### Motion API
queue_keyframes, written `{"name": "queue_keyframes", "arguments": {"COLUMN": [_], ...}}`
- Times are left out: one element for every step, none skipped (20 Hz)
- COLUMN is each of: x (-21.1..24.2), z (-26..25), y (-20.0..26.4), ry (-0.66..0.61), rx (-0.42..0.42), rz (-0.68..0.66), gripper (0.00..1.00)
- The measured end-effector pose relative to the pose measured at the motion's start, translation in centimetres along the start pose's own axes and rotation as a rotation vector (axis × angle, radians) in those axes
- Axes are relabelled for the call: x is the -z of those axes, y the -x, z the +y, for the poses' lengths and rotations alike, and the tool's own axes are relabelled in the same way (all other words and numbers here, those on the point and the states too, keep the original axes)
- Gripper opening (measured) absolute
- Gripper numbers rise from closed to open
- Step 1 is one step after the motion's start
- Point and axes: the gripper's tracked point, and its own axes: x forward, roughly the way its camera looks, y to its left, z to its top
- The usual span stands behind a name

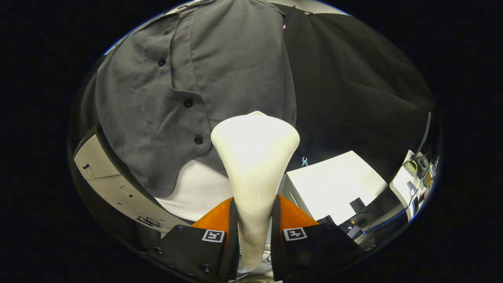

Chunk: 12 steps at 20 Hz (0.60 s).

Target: Iron the clothes twice with a garment steamer, once on the left side and once on the right side.

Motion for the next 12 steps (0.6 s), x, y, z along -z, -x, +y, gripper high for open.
{"name": "queue_keyframes", "arguments": {"x": [-0.6, -1.4, -2.2, -3.2, -4.1, -5.1, -6.1, -7.2, -8.4, -9.6, -10.8, -11.9], "z": [0.0, 0.1, 0.4, 0.7, 0.8, 0.9, 1.1, 1.4, 1.9, 2.1, 2.3, 2.7], "y": [1.1, 2.2, 3.2, 4.4, 5.6, 6.7, 8.0, 9.3, 10.6, 12.1, 13.6, 14.8], "ry": [0.000, -0.002, -0.005, -0.008, -0.012, -0.017, -0.026, -0.035, -0.040, -0.044, -0.046, -0.045], "rx": [0.001, 0.002, 0.001, 0.000, -0.001, -0.002, -0.005, -0.011, -0.014, -0.014, -0.014, -0.014], "rz": [-0.014, -0.031, -0.050, -0.072, -0.093, -0.114, -0.142, -0.165, -0.189, -0.214, -0.238, -0.263], "gripper": [0.40, 0.41, 0.41, 0.40, 0.40, 0.41, 0.40, 0.40, 0.40, 0.40, 0.40, 0.40]}}
